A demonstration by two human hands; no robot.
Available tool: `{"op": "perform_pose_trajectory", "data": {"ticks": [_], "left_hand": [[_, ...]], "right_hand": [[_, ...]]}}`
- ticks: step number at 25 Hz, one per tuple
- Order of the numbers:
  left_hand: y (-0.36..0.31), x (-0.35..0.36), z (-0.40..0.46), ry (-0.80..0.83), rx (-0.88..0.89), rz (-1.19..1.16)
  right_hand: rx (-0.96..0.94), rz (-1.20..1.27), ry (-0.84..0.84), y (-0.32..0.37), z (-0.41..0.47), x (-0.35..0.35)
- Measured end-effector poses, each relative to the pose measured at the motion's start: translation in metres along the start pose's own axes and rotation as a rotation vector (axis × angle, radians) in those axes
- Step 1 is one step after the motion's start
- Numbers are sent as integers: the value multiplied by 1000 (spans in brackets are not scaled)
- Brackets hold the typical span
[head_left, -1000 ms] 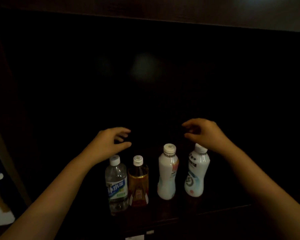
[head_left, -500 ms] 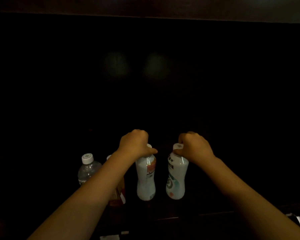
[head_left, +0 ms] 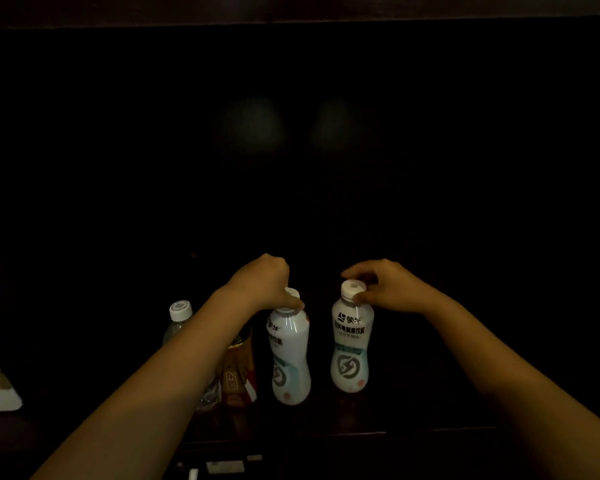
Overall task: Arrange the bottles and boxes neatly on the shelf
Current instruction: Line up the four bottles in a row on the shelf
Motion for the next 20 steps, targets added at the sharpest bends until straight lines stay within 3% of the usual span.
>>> {"op": "perform_pose_trajectory", "data": {"ticks": [2, 5, 7, 15, 20], "left_hand": [[3, 0, 2, -7, 2, -19], [13, -2, -1, 229, 158, -199], [16, -3, -3, 291, 251, -212], [27, 1, 7, 82, 176, -144], [31, 4, 6, 91, 159, -251]], "right_hand": [[-2, 24, -7, -4, 2, 2], [24, -19, -67, -6, 4, 4], [32, -11, -68, -6, 6, 5], [15, 127, -54, 9, 5, 15], [15, 128, -60, 15, 7, 21]]}}
Point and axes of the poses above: each hand's wrist, its own z-axis towards the middle knuckle, its own x-axis out of the palm, y = z × x, the point moved 3 cm from there along z, towards the middle knuckle, and after that the axes turned 4 degrees about -x, right-handed, at the moved point
